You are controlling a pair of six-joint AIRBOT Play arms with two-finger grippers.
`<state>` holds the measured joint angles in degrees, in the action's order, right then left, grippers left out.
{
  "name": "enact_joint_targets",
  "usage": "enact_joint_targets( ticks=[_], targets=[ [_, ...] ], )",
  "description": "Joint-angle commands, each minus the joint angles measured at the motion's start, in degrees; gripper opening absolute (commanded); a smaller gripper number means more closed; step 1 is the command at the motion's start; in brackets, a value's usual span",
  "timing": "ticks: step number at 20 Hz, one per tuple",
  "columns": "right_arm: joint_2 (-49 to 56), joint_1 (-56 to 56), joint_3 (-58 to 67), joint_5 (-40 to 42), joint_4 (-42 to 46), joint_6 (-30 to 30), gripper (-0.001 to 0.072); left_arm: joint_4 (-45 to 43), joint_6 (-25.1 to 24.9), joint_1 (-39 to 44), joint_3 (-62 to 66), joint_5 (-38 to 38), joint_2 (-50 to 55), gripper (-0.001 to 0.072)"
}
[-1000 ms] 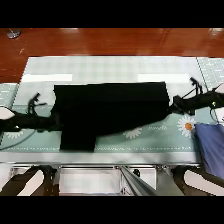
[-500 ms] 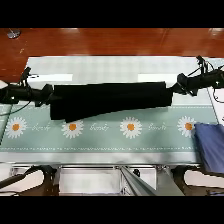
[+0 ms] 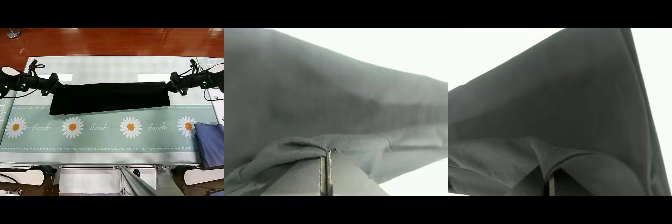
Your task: Fold the shirts.
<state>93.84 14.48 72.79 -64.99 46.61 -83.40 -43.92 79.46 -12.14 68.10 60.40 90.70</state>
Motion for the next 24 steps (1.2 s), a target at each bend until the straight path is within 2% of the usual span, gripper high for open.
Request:
enact_joint_targets(
  ticks=[1,3,4,5,6,8,11,17,22,23,24],
  targets=[
    [2.05,-0.31,0.11,1.73,-2.91,-0.15,0.0018,0.02,0.92,0.15,1.22,-5.60,1.33,0.0026],
    [2.05,-0.31,0.11,2.23,-2.97,-0.11,0.0027,0.07,-0.37,0.72,1.22,-4.98,1.79,0.0028],
    [2.05,-0.28,0.11,2.38,-3.17,-0.13,0.0270,0.00,-1.99,1.29,1.22,-3.74,1.99,0.0110],
    [1.99,-0.09,0.15,1.99,-3.50,0.00,0.0637,-0.02,-2.54,1.51,1.22,-2.23,2.01,0.0387],
    [1.99,0.79,0.66,0.39,-3.56,0.52,0.0619,-0.04,-2.40,1.22,1.46,-0.22,1.88,0.0700],
    [1.60,3.74,1.29,-3.89,-2.05,2.97,0.0619,-0.26,-2.03,-1.27,3.19,6.82,1.81,0.0700],
    [1.07,7.56,0.79,-7.10,6.80,-0.70,0.0619,-1.60,-1.68,-5.38,3.45,14.32,-0.13,0.0700],
    [4.50,4.87,-0.52,-1.92,5.31,-1.51,0.0618,-2.99,-1.88,-2.97,-1.14,7.39,-7.87,0.0700],
    [8.26,0.79,-0.22,-2.05,1.07,0.31,0.0616,-2.99,-1.86,2.25,-1.14,7.63,-8.41,0.0700],
    [8.39,-0.11,0.15,-2.21,0.61,0.50,0.0588,-2.99,-1.88,3.17,-1.14,7.52,-8.39,0.0700],
    [8.44,-0.92,0.94,-2.80,0.57,0.61,0.0398,-2.99,-1.88,3.85,-1.14,7.52,-8.39,0.0700]
  ],
)
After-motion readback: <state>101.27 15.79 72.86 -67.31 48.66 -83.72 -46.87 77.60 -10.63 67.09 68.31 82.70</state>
